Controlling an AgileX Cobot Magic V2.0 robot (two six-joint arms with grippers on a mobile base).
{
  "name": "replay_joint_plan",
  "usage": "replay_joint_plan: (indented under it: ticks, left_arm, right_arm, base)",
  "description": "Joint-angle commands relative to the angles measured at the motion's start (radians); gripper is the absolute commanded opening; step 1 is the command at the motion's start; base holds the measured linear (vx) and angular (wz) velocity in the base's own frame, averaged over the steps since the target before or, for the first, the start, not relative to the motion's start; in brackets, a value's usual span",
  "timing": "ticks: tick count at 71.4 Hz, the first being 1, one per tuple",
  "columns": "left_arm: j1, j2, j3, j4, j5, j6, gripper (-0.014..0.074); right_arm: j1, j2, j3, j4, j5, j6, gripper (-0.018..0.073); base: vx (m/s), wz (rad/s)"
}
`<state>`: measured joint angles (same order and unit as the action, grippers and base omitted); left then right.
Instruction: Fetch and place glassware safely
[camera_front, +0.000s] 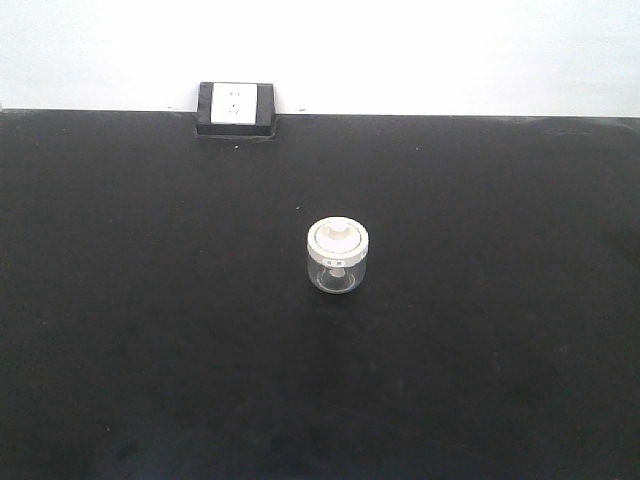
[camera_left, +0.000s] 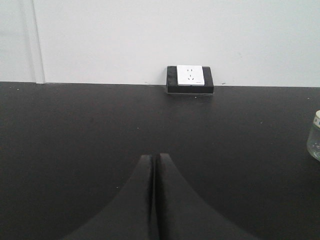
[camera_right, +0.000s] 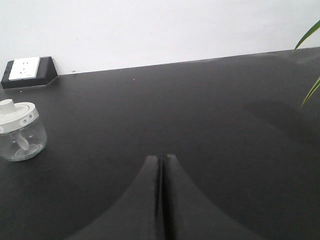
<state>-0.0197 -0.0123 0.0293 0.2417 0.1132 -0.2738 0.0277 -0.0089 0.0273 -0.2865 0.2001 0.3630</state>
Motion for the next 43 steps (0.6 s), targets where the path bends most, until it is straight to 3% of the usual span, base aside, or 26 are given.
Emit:
replay_joint_plan:
  ticks: [1,43]
  left_arm:
    - [-0.01,-0.012,0.024,-0.008,-0.07,-0.008,-0.0007]
    - [-0.01,-0.012,0.024,-0.008,-0.07,-0.008,-0.0007]
  right_arm:
    - [-0.001,-0.015,0.019,-0.009,-0.064,-0.01,-0.0008]
    - [-0.001,-0.013,0.019,-0.009,-0.064,-0.01,-0.0008]
  base:
    - [0.0,0.0]
    - [0.0,0.0]
